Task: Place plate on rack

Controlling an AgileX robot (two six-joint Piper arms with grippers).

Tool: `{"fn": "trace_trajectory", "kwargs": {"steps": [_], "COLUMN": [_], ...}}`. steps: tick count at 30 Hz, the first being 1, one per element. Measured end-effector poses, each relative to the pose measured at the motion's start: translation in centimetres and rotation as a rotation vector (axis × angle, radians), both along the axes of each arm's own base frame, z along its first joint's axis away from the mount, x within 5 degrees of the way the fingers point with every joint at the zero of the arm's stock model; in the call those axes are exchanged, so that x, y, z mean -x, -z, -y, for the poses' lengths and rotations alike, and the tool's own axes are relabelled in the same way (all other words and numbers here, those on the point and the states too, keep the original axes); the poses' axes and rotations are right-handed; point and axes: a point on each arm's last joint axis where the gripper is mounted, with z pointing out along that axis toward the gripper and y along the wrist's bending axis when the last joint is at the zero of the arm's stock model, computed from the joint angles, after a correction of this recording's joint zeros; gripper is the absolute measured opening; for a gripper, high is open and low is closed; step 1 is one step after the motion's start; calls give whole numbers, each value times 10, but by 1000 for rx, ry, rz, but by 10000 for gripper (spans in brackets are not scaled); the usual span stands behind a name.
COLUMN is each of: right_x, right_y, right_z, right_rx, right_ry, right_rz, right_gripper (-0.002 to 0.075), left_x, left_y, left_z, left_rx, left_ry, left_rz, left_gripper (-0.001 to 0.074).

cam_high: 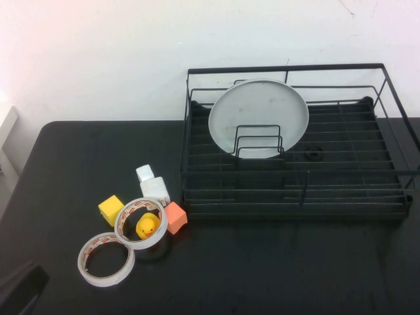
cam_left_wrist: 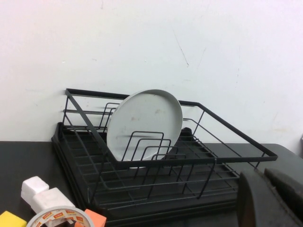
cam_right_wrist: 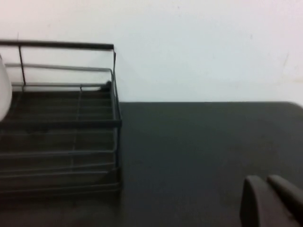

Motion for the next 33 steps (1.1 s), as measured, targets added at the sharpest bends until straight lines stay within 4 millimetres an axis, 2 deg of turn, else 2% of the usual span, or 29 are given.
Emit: {"fn": "trace_trajectory", "kwargs": {"steps": [5,9,20,33], "right_x": [-3,-2,-1,0], "right_y": [34,50,59,59], "right_z": [0,-1,-7,-8], "right_rx": [-85,-101,-145,-177], "right_ry": [11,11,-92,-95], "right_rz": [20,15,-74,-89], "right_gripper": [9,9,9,9], "left_x": [0,0,0,0], "left_y": [0,0,0,0], "left_z": [0,0,0,0], "left_rx": [0,0,0,0], "left_ry": [0,0,0,0], "left_rz": [0,0,0,0], "left_gripper": [-1,-1,-1,-1]}}
